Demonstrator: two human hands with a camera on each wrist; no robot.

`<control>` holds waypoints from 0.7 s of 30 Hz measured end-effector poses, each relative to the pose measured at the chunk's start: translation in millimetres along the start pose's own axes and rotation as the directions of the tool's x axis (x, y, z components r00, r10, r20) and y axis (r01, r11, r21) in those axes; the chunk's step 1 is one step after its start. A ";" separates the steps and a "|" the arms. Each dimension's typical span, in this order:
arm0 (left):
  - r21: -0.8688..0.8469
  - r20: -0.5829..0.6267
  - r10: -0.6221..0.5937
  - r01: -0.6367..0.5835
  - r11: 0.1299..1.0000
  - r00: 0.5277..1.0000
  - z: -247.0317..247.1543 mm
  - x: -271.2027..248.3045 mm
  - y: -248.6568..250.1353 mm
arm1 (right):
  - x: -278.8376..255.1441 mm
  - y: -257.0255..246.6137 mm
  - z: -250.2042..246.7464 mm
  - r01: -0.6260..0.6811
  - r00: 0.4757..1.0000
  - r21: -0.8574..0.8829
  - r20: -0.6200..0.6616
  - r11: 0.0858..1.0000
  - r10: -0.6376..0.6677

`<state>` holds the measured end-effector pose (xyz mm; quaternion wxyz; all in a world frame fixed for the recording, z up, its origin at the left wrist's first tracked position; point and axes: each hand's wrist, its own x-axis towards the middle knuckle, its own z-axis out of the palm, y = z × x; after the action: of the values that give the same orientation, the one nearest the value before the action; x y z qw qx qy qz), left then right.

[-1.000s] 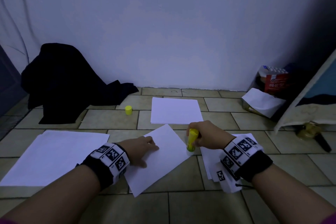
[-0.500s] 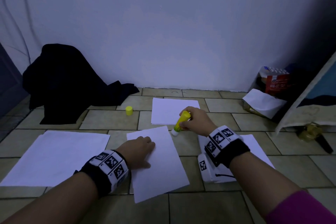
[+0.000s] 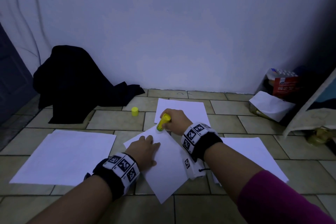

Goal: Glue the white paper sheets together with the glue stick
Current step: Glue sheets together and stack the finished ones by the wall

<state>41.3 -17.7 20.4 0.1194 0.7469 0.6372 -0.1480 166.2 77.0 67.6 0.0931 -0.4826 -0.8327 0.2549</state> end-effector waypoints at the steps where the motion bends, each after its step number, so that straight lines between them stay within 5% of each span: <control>1: -0.002 -0.001 0.002 -0.002 1.000 1.000 0.0 -0.5 -0.6 | -2.6 -0.6 -2.6 0.020 0.999 -0.051 0.029 0.999 -0.018; 10: 0.021 0.014 0.040 -0.041 0.999 0.999 -4.8 1.1 -5.7 | -57.3 22.9 -25.4 0.125 0.966 -0.229 0.252 0.965 -0.066; 21: 0.085 -0.018 0.045 -0.043 0.995 0.999 -9.9 -2.2 -5.1 | -88.0 45.6 -47.0 0.061 0.956 -0.239 0.292 0.969 0.012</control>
<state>36.7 -15.3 30.4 0.0847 0.7666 0.6149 -0.1645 265.0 36.3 92.2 -0.0876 -0.4371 -0.8685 0.2166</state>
